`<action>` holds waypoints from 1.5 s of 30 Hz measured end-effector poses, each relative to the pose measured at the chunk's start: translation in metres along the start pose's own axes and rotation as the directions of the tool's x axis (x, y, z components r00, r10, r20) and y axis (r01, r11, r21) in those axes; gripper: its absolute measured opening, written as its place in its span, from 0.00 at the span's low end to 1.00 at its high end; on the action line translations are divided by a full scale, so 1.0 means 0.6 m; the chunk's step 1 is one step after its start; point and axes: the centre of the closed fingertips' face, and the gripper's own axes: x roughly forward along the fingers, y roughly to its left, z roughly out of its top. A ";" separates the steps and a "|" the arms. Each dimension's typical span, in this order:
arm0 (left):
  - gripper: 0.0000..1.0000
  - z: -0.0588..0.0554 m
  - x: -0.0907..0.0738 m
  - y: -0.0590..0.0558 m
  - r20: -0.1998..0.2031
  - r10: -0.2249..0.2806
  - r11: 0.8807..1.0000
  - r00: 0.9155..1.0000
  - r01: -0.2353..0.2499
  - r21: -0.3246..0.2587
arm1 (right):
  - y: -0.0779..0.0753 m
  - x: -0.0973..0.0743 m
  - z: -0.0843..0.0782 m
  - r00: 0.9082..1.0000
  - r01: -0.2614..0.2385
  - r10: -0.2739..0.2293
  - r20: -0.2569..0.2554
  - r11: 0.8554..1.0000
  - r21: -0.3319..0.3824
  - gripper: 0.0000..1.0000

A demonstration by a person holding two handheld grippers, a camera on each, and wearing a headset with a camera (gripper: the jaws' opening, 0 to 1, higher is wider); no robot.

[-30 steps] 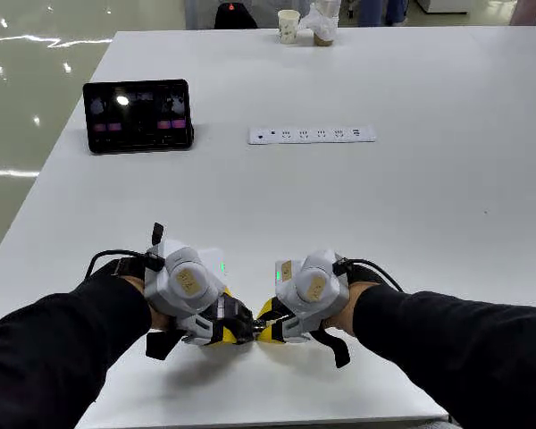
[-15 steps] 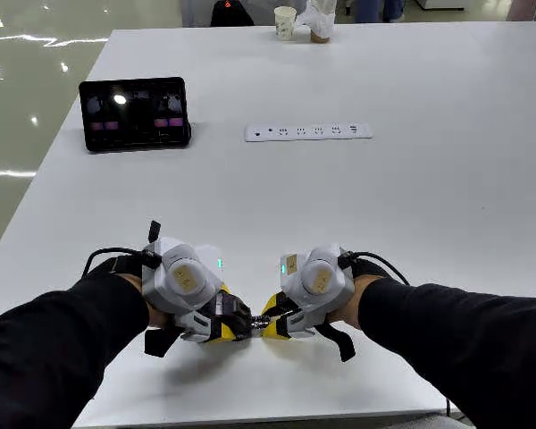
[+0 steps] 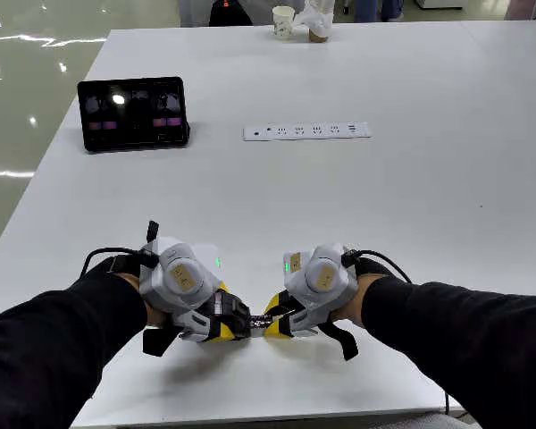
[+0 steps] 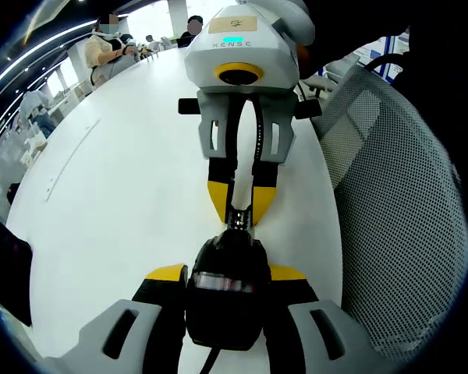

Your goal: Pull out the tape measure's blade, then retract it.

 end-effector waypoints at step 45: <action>0.33 0.000 0.000 -0.001 0.002 -0.002 1.000 1.000 0.002 -0.003 | -0.003 -0.023 -0.033 1.000 0.006 -0.006 -0.001 1.000 0.028 0.11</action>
